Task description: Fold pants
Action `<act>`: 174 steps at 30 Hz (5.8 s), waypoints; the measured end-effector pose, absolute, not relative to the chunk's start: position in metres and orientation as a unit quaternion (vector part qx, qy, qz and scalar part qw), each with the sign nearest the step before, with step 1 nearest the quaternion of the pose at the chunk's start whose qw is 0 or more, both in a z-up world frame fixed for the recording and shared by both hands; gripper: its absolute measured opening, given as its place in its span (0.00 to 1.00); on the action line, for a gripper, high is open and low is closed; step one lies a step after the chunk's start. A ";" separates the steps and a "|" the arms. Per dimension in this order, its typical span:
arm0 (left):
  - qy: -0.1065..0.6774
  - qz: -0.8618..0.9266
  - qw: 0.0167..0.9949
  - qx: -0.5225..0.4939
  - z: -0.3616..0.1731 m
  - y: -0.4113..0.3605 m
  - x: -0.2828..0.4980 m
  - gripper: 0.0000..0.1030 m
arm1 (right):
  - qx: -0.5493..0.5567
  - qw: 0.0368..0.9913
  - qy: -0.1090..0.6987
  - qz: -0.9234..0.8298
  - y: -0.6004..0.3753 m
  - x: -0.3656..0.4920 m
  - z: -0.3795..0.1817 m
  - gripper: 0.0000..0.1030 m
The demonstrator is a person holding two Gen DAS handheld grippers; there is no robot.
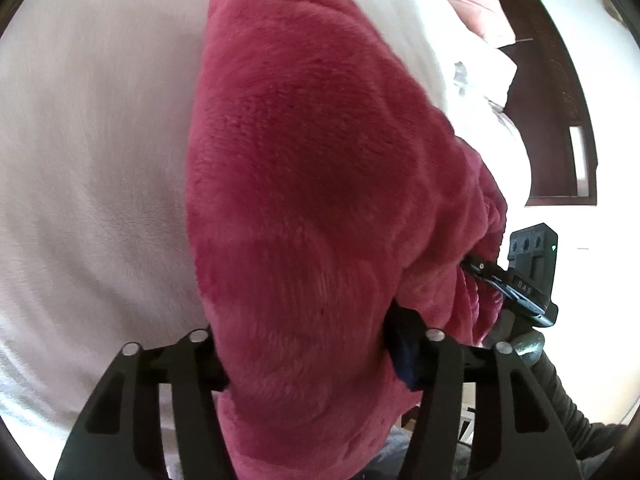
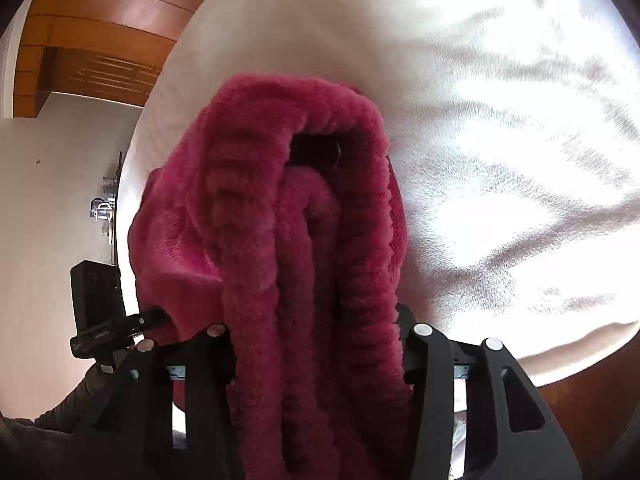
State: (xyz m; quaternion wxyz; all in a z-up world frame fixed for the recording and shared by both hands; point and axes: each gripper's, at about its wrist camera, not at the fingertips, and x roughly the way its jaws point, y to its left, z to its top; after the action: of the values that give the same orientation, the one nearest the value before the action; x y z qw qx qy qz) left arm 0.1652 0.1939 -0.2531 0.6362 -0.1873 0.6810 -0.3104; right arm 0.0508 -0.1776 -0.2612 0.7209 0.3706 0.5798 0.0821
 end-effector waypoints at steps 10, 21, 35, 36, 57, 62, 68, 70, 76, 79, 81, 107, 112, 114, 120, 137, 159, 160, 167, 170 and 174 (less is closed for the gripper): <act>0.636 -0.336 0.667 -0.194 -0.202 0.200 0.160 0.51 | 0.343 0.759 0.547 0.083 -0.173 0.044 -0.193 0.44; 0.583 -0.313 0.723 -0.199 -0.157 0.156 0.240 0.51 | 0.322 0.789 0.513 0.105 -0.210 0.134 -0.148 0.44; 0.550 -0.220 0.778 -0.210 -0.154 0.105 0.411 0.52 | 0.290 0.800 0.499 0.166 -0.263 0.367 -0.150 0.44; 0.551 -0.212 0.780 -0.208 -0.157 0.103 0.420 0.52 | 0.286 0.799 0.501 0.168 -0.265 0.383 -0.155 0.44; 0.576 -0.103 0.801 -0.128 -0.186 0.087 0.450 0.72 | 0.247 0.802 0.522 0.156 -0.276 0.459 -0.191 0.56; 0.535 -0.055 0.842 -0.051 -0.149 0.081 0.414 0.71 | 0.163 0.858 0.474 0.113 -0.276 0.424 -0.148 0.56; 0.504 -0.082 0.860 0.019 -0.135 0.045 0.379 0.71 | 0.127 0.859 0.462 0.178 -0.225 0.388 -0.134 0.56; 0.515 -0.095 0.852 0.027 -0.147 0.034 0.380 0.71 | 0.114 0.851 0.481 0.175 -0.224 0.384 -0.152 0.56; 0.549 -0.091 0.829 0.050 -0.190 0.024 0.392 0.71 | 0.116 0.833 0.518 0.157 -0.215 0.398 -0.191 0.54; 0.551 -0.094 0.827 0.064 -0.192 0.019 0.396 0.72 | 0.105 0.830 0.525 0.155 -0.212 0.404 -0.202 0.54; 0.552 -0.093 0.826 0.064 -0.191 0.018 0.398 0.72 | 0.095 0.830 0.528 0.153 -0.210 0.405 -0.206 0.54; 0.379 -0.123 0.912 0.095 0.007 0.024 0.270 0.95 | 0.085 0.924 0.370 0.038 -0.177 0.228 -0.012 0.97; 0.343 -0.138 0.923 0.104 0.030 0.020 0.241 0.95 | 0.060 0.926 0.371 0.015 -0.165 0.206 0.007 0.97; 0.338 -0.129 0.926 0.106 0.038 0.020 0.231 0.95 | 0.055 0.927 0.371 0.007 -0.161 0.199 0.012 0.97; 0.327 -0.070 0.934 0.124 0.053 0.017 0.218 0.95 | 0.038 0.935 0.352 -0.006 -0.152 0.180 0.034 0.97; 0.351 -0.072 0.928 0.099 0.058 0.015 0.221 0.95 | 0.009 0.939 0.343 0.022 -0.148 0.190 0.043 0.97; 0.379 -0.050 0.918 0.107 0.042 0.000 0.261 0.95 | 0.006 0.932 0.360 0.038 -0.163 0.230 0.029 0.97; 0.380 -0.050 0.918 0.107 0.042 0.000 0.262 0.95 | 0.006 0.932 0.361 0.039 -0.163 0.232 0.028 0.97; 0.388 -0.050 0.914 0.108 0.035 -0.001 0.274 0.95 | 0.008 0.927 0.372 0.042 -0.165 0.246 0.020 0.97; 0.391 -0.051 0.913 0.109 0.031 -0.001 0.278 0.95 | 0.009 0.924 0.379 0.041 -0.167 0.251 0.016 0.97; 0.385 -0.058 0.914 0.111 0.028 0.000 0.280 0.95 | 0.014 0.922 0.386 0.038 -0.169 0.256 0.010 0.97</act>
State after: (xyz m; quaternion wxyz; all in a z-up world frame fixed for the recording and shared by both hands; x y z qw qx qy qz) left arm 0.2804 -0.0004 0.0282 0.9142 0.1109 0.3854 -0.0579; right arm 0.2558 -0.1690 0.0096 0.9215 0.0135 0.3862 0.0383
